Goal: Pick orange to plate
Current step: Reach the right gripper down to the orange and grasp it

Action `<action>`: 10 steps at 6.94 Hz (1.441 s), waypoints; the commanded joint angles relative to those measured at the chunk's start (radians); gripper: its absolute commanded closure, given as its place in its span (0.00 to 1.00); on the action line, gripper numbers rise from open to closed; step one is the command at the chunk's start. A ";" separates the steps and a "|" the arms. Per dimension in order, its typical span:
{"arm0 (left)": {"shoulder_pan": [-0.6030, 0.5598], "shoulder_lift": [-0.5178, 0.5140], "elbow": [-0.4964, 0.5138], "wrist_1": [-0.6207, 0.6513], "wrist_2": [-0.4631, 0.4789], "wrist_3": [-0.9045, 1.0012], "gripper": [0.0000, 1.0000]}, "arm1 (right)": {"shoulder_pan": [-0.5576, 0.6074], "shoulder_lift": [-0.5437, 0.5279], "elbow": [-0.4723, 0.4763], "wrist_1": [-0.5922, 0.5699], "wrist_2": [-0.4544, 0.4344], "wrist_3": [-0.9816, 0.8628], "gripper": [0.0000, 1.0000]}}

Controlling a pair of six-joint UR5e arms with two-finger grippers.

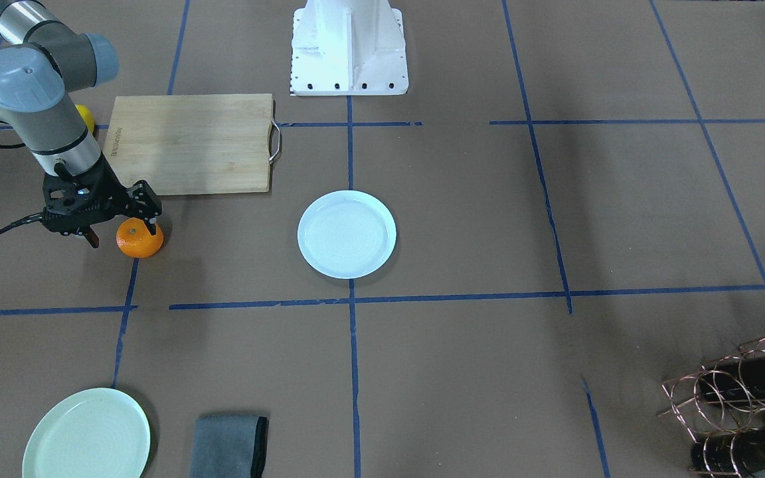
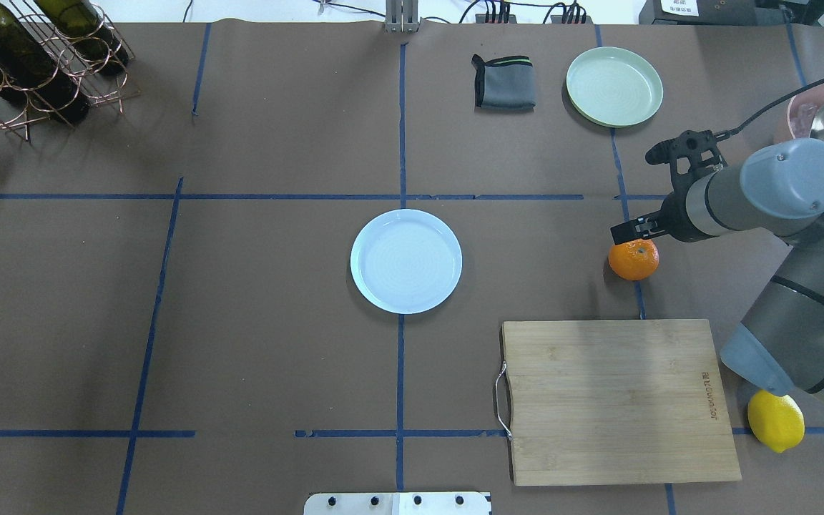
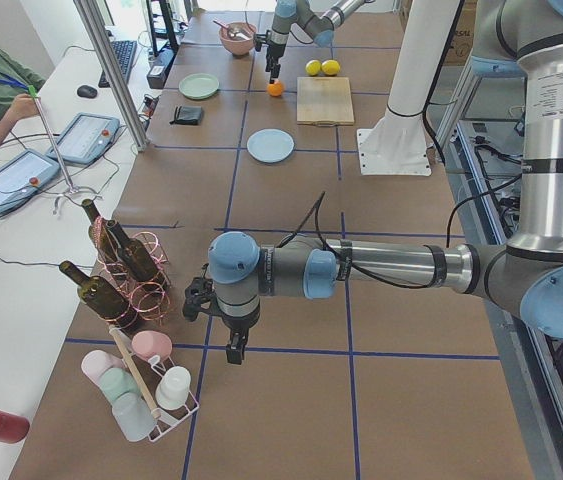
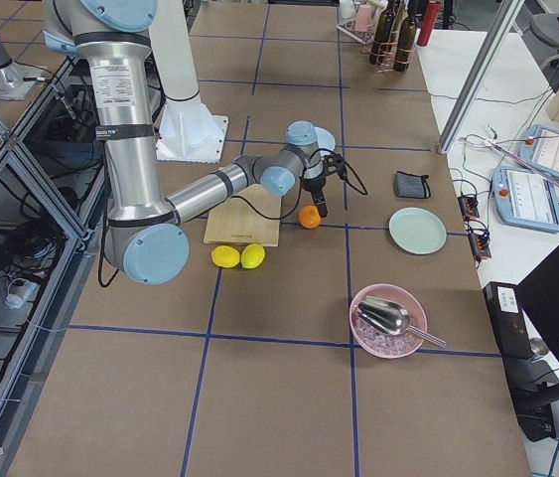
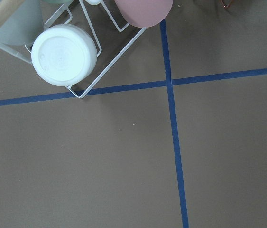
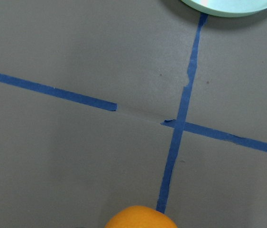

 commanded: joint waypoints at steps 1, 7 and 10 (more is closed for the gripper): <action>0.000 -0.002 -0.001 -0.001 0.000 0.000 0.00 | -0.032 0.002 -0.031 0.000 -0.041 0.001 0.00; 0.000 -0.005 -0.002 -0.003 -0.002 0.000 0.00 | -0.082 0.004 -0.054 -0.001 -0.078 0.001 0.00; 0.000 -0.006 -0.002 -0.003 0.000 0.001 0.00 | -0.087 0.060 -0.046 -0.004 -0.075 0.059 0.71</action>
